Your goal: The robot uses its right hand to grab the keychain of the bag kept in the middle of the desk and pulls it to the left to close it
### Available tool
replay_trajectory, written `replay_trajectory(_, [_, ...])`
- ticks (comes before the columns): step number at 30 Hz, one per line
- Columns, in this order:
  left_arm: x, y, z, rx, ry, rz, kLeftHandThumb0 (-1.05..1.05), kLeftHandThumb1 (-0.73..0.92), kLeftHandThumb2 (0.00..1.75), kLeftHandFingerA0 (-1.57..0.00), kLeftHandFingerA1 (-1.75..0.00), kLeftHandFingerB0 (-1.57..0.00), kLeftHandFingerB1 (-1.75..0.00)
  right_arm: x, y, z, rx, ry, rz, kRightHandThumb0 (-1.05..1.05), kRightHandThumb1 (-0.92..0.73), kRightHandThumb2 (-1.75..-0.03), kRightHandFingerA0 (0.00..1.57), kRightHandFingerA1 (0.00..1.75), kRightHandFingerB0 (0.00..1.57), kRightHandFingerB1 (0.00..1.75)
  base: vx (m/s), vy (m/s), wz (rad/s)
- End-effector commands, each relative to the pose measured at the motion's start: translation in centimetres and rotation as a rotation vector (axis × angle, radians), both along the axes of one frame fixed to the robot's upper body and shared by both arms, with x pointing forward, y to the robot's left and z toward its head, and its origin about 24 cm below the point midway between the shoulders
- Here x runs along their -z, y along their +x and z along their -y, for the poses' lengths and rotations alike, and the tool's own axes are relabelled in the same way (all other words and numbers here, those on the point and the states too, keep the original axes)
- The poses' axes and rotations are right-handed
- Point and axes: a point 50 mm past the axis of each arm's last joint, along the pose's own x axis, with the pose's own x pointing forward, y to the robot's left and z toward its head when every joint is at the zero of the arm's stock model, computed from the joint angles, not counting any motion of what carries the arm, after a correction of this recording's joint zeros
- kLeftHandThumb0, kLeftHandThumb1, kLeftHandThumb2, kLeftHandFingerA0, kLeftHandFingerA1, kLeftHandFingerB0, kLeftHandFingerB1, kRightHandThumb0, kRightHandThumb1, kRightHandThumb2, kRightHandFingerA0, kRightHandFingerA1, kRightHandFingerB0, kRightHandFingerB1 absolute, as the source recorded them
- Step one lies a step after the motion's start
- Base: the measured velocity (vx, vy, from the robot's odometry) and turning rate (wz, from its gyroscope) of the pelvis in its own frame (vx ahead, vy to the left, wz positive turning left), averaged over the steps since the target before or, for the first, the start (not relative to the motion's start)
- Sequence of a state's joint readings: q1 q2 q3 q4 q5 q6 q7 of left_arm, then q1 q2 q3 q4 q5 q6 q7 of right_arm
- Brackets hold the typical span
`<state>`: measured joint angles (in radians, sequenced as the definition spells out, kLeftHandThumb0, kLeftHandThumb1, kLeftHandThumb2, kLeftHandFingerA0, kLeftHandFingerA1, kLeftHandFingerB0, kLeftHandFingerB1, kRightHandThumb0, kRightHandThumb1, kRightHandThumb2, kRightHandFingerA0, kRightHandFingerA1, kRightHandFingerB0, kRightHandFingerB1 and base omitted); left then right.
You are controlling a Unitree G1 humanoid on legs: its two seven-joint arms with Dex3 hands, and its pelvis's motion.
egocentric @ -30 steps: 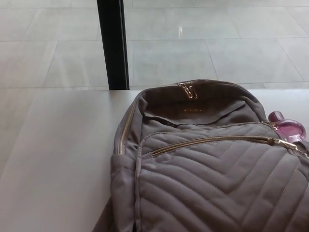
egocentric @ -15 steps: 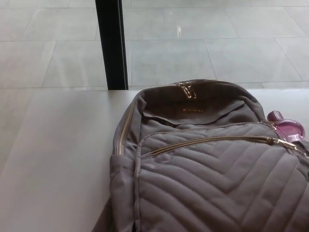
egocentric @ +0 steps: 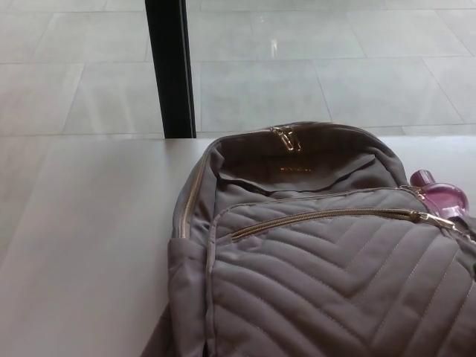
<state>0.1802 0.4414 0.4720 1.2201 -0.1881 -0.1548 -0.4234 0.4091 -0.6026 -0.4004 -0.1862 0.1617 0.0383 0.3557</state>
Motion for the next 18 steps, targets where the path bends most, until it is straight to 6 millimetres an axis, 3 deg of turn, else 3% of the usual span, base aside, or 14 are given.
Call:
replay_trajectory(1, [-0.7,0.1,-0.8,-0.005,0.021,0.013,-0.94,0.58,0.58,-0.65,-1.08,-0.43,-0.94,-0.8,0.4,0.3,-0.026,-0.124,0.024,-0.62,-0.62,-0.59,0.57,0.54,0.33,0.31,0.00,0.000,0.00])
replay_trajectory(2, [-0.8,0.1,-0.9,0.007,0.026,0.017,-0.95,0.59,0.58,-0.68,-1.09,-0.45,-0.95,-0.9,0.6,0.4,-0.024,-0.129,0.044,-0.71,-0.52,-0.85,0.53,0.62,0.29,0.44,0.00,0.000,0.00])
replay_trajectory(3, [-0.8,0.0,-0.8,0.005,0.011,0.027,-0.92,0.57,0.60,-0.65,-1.08,-0.43,-0.93,-1.1,0.8,0.5,-0.026,-0.138,0.064,-0.69,-0.51,-0.84,0.55,0.63,0.29,0.44,0.00,0.000,0.00])
replay_trajectory(4, [-0.8,0.0,-0.9,0.004,0.017,0.021,-0.93,0.57,0.59,-0.68,-1.08,-0.46,-0.92,-1.2,0.9,0.5,-0.028,-0.143,0.074,-0.60,-0.61,-0.59,0.60,0.57,0.35,0.32,0.00,0.000,0.00])
replay_trajectory(5, [-0.8,0.0,-0.9,0.007,0.021,0.017,-0.94,0.57,0.60,-0.68,-1.09,-0.45,-0.94,-1.6,1.2,0.3,-0.031,-0.144,0.090,-0.68,-0.51,-0.85,0.56,0.66,0.29,0.45,0.00,0.000,0.00])
replay_trajectory(7, [-0.8,0.0,-0.9,0.005,0.017,0.017,-0.94,0.57,0.60,-0.68,-1.09,-0.45,-0.93,-1.9,1.5,0.1,-0.037,-0.148,0.106,-0.64,-0.50,-0.86,0.55,0.68,0.27,0.45,0.00,0.000,0.00])
replay_trajectory(8, [-0.7,0.1,-0.8,0.014,0.024,0.009,-0.93,0.59,0.59,-0.66,-1.08,-0.46,-0.92,-2.2,1.7,-0.2,-0.039,-0.159,0.119,-0.59,-0.60,-0.58,0.60,0.61,0.36,0.32,0.00,0.000,0.00])
replay_trajectory(9, [-0.7,0.0,-0.8,0.003,0.017,0.011,-0.92,0.58,0.60,-0.68,-1.07,-0.45,-0.91,-2.5,1.9,-0.4,-0.056,-0.160,0.143,-0.59,-0.48,-0.84,0.57,0.69,0.30,0.46,0.00,0.000,0.00])
replay_trajectory(12, [-0.6,0.0,-0.7,-0.009,-0.004,0.025,-0.93,0.57,0.60,-0.67,-1.09,-0.43,-0.93,-3.3,2.5,-1.0,-0.087,-0.199,0.163,-0.64,-0.51,-0.86,0.57,0.66,0.28,0.45,0.00,0.000,0.00])
replay_trajectory(13, [-0.7,0.0,-0.7,-0.008,-0.003,0.027,-0.91,0.58,0.60,-0.68,-1.08,-0.44,-0.92,-3.4,2.7,-1.1,-0.090,-0.198,0.163,-0.58,-0.61,-0.59,0.63,0.62,0.36,0.32,0.00,0.000,0.00])
replay_trajectory(14, [-0.7,0.0,-0.7,-0.008,-0.003,0.029,-0.91,0.58,0.60,-0.68,-1.08,-0.44,-0.92,-3.4,2.8,-1.2,-0.091,-0.198,0.163,-0.58,-0.61,-0.59,0.63,0.62,0.36,0.32,0.00,0.000,0.00])
replay_trajectory(15, [-0.7,-0.1,-0.7,0.000,0.000,0.027,-0.95,0.60,0.57,-0.68,-1.09,-0.45,-0.94,-3.3,3.0,-1.2,-0.098,-0.195,0.154,-0.60,-0.49,-0.84,0.66,0.76,0.28,0.46,0.00,0.000,0.00])
replay_trajectory(16, [-0.7,-0.1,-0.7,0.002,0.000,0.024,-0.96,0.59,0.58,-0.67,-1.08,-0.42,-0.93,-3.2,3.1,-1.1,-0.101,-0.189,0.144,-0.55,-0.59,-0.58,0.70,0.82,0.33,0.32,0.00,0.000,0.00])
replay_trajectory(18, [-0.7,-0.1,-0.7,-0.003,-0.015,0.034,-0.95,0.59,0.58,-0.64,-1.09,-0.40,-0.93,-2.9,3.3,-0.9,-0.097,-0.171,0.123,-0.52,-0.61,-0.58,0.71,0.90,0.32,0.32,0.00,0.000,0.00])
